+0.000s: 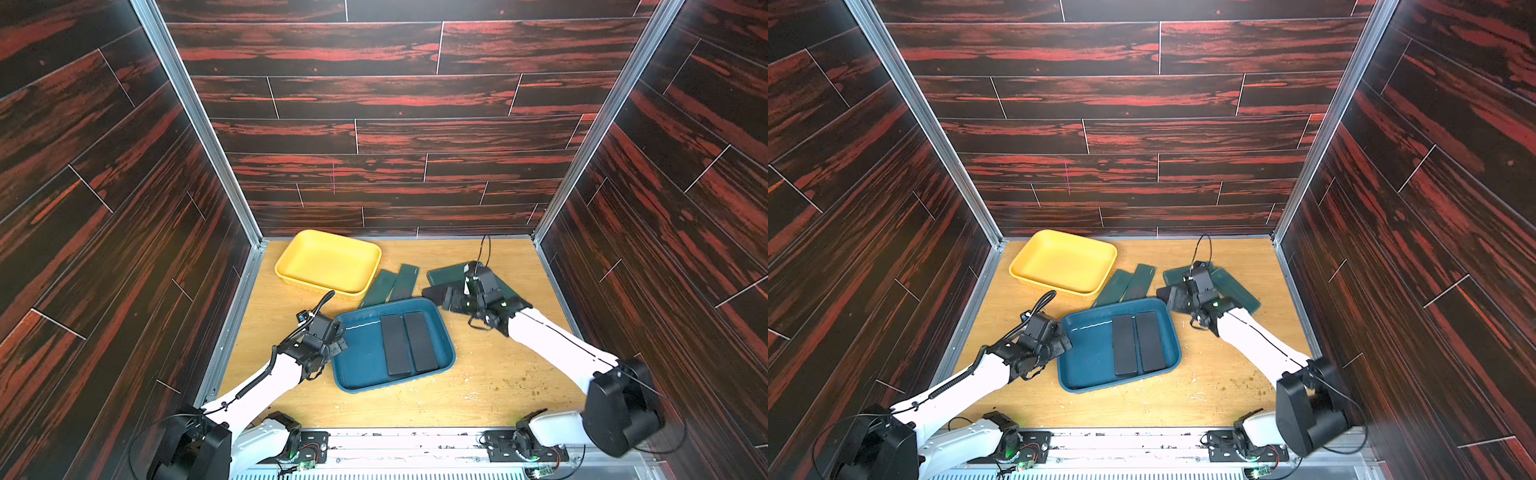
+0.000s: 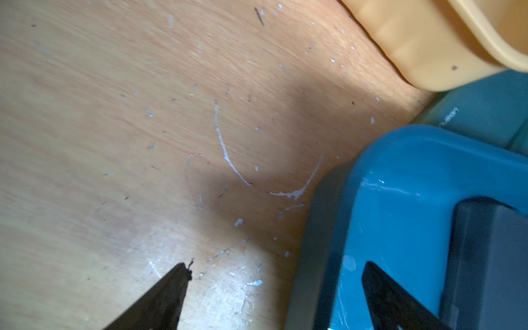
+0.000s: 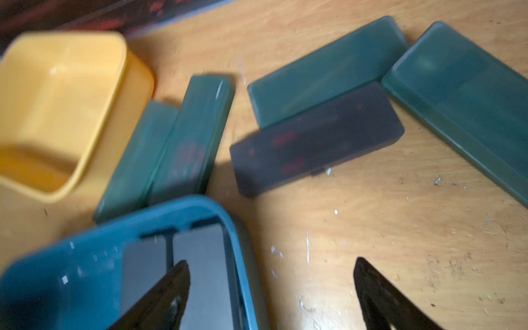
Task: Place the pencil cases by color into the storage box
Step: Move the storage box to the center of the board.
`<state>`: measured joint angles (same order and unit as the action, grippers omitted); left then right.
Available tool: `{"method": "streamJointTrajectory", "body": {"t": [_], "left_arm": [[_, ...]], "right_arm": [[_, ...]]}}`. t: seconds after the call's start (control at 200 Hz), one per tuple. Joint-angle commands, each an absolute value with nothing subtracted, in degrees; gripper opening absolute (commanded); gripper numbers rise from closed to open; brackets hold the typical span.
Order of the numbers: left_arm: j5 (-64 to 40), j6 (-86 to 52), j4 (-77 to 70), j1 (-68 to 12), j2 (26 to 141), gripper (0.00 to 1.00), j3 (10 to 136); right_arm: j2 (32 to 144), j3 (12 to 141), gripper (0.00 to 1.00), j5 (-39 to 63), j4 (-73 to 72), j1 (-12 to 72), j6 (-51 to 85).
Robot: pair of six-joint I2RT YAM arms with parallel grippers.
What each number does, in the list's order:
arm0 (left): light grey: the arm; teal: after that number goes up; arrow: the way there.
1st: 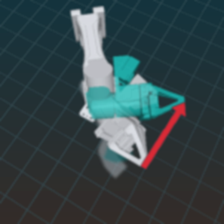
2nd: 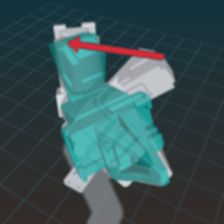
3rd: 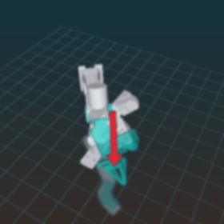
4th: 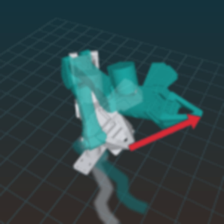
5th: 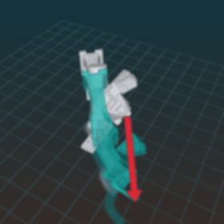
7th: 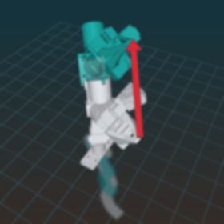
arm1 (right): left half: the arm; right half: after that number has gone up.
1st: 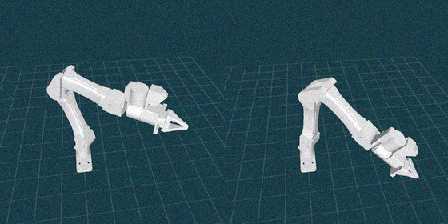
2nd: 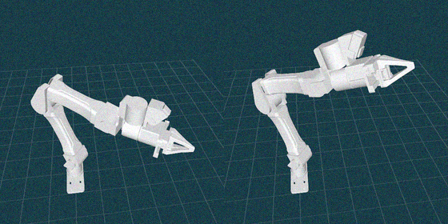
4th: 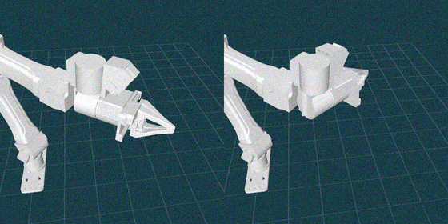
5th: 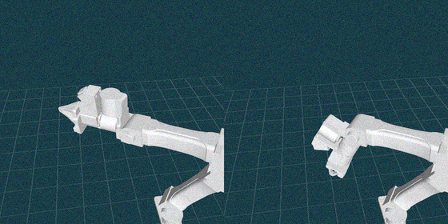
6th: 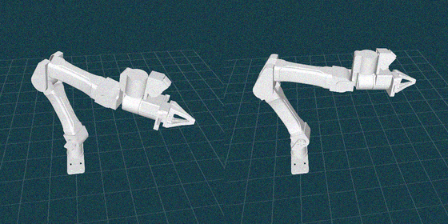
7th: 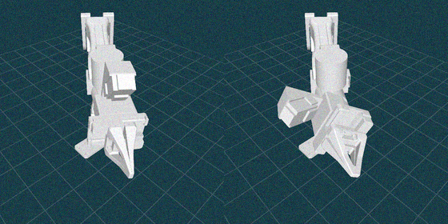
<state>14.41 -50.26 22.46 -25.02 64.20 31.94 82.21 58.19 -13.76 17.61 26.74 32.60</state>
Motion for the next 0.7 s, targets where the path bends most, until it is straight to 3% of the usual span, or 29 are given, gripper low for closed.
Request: {"method": "streamJointTrajectory", "body": {"t": [0.0, 0.291, 0.696], "left_arm": [[13.49, -46.5, 21.7, -24.96, 64.27, 0.95, 33.98], [10.8, -41.92, 18.88, -24.96, 64.3, 0.96, 33.7], [6.94, -43.17, 12.52, -25.87, 64.6, 0.96, 29.89]], "right_arm": [[87.01, 62.95, 0.9, -14.79, 21.1, 25.62, 42.17], [104.17, 81.88, 0.89, -13.7, 42.29, 21.87, 60.7], [110.58, 85.12, 0.86, -8.97, 45.34, 18.87, 67.04]]}}
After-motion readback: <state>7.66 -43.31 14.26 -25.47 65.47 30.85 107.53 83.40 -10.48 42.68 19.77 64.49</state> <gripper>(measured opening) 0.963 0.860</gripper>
